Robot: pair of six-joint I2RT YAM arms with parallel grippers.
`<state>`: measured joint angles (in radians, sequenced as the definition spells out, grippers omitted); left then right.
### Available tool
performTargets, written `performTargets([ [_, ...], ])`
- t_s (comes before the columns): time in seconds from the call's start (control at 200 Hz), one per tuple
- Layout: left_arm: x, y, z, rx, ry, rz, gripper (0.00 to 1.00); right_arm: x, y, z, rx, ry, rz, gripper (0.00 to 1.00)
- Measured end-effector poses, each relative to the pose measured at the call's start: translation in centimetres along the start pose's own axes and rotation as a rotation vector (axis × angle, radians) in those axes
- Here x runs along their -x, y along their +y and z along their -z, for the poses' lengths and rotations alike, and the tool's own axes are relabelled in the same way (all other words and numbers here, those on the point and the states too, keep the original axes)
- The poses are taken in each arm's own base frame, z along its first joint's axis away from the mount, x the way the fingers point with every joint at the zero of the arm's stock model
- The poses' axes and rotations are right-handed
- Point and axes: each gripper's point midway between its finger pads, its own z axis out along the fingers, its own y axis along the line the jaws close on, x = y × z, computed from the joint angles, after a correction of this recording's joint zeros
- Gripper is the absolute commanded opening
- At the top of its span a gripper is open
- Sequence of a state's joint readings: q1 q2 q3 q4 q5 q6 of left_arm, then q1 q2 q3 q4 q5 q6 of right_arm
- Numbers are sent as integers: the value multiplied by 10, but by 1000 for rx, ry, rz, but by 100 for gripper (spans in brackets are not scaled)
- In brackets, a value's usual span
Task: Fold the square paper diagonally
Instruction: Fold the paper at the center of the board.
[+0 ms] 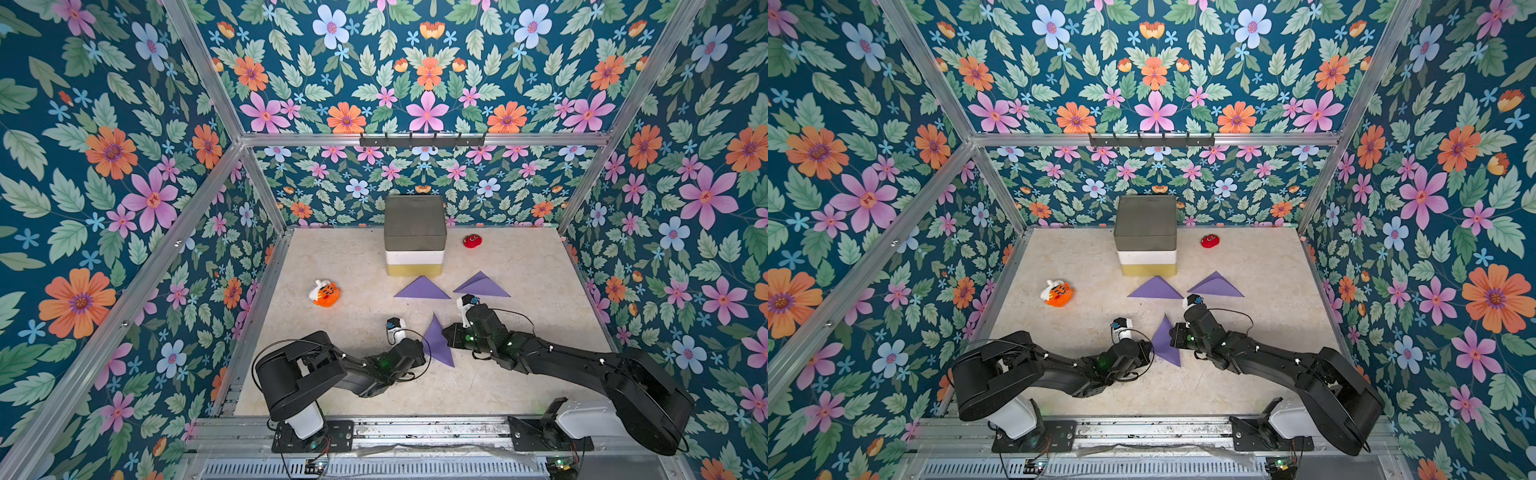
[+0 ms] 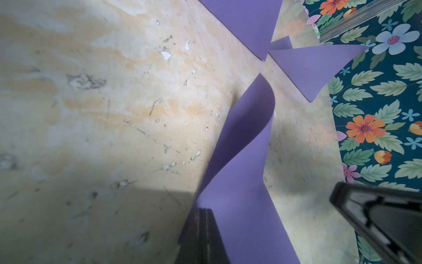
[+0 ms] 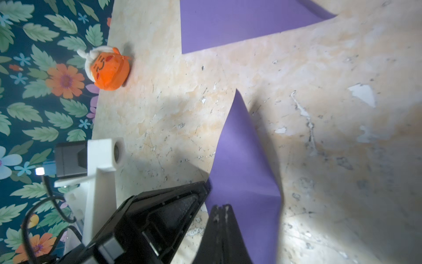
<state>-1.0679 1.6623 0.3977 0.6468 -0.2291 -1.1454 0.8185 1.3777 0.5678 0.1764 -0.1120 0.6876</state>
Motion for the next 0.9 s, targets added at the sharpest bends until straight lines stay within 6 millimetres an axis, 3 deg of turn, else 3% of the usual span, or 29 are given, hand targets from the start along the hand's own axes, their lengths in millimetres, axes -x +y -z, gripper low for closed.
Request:
performTargets([
  [0.08,0,0,0,1,-2,0,0,-10,-3,-7,-14,38,5,0],
  [0.355,0,0,0,3,-3,-1,0,-42,-44,-16,-134,116,-19,0],
  [0.6,0,1,0,5,-5,1,0,-45,-52,-14,-134,85,-22,0],
  [0.895,0,1,0,2,-8,4,0,-40,-71,4,-215,37,-29,0],
])
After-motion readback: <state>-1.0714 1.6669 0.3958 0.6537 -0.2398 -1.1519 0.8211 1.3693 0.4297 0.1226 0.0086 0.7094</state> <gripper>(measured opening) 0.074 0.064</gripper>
